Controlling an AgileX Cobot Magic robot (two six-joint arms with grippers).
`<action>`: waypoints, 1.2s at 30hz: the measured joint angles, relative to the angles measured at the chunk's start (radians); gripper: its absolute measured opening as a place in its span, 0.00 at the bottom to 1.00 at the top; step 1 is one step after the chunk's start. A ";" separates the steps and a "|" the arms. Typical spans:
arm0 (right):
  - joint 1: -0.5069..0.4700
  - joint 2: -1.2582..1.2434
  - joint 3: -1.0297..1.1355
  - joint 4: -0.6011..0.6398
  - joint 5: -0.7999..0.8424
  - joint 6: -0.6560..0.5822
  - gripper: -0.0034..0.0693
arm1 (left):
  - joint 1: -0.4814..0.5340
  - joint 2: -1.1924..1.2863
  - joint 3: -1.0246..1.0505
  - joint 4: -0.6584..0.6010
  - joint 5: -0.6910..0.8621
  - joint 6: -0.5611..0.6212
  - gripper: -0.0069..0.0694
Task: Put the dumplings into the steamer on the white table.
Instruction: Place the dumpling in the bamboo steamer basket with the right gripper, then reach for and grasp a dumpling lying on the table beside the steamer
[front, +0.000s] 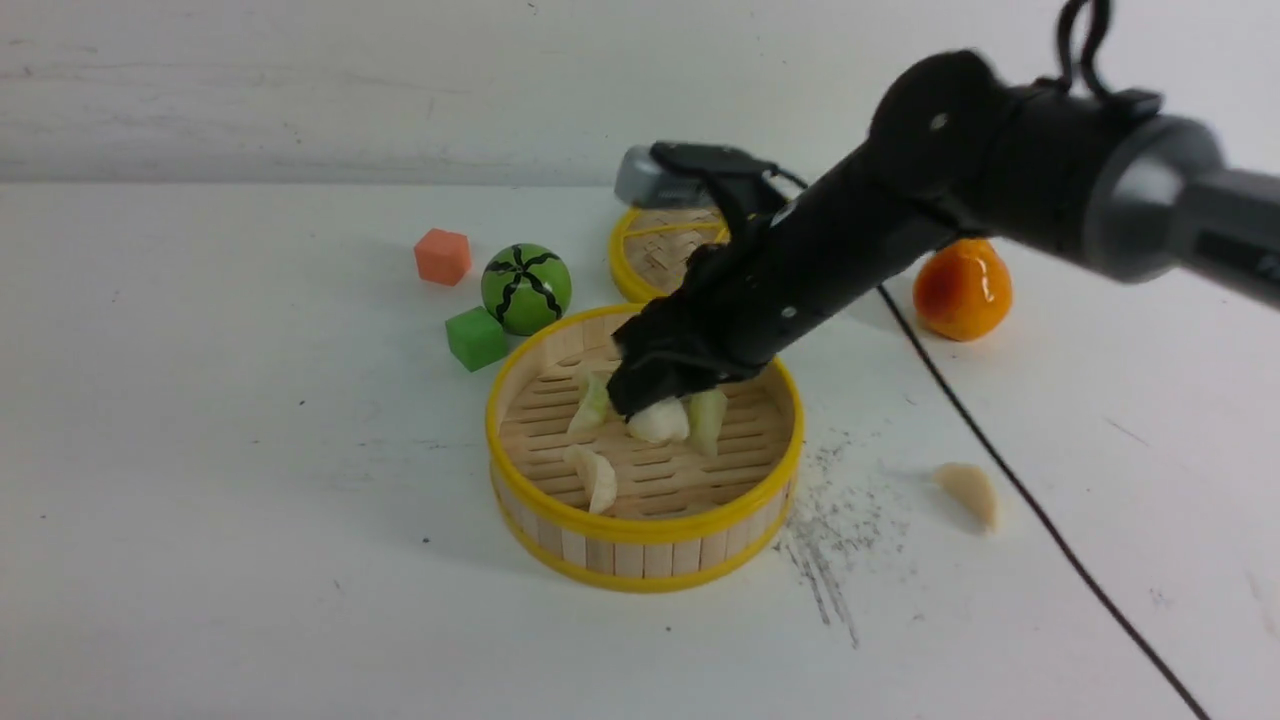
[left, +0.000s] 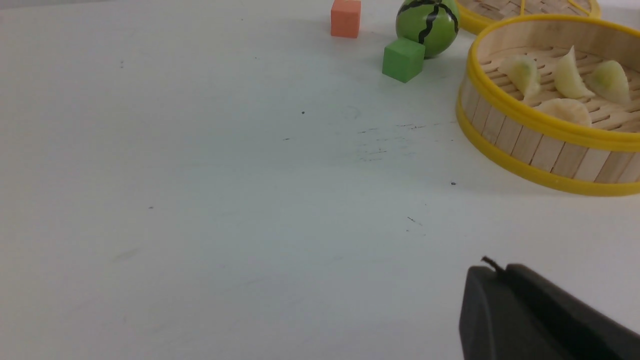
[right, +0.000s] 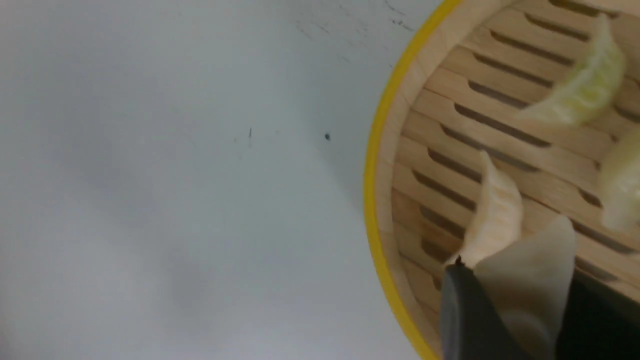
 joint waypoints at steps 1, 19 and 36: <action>0.005 0.016 0.000 0.000 -0.010 0.010 0.30 | 0.000 0.000 0.000 0.000 0.000 0.000 0.11; -0.001 0.122 -0.002 -0.031 -0.076 0.091 0.66 | 0.000 0.000 0.000 0.001 0.000 0.000 0.11; -0.280 -0.020 0.017 -0.508 0.189 0.125 0.66 | 0.000 0.000 0.000 0.009 0.000 0.000 0.12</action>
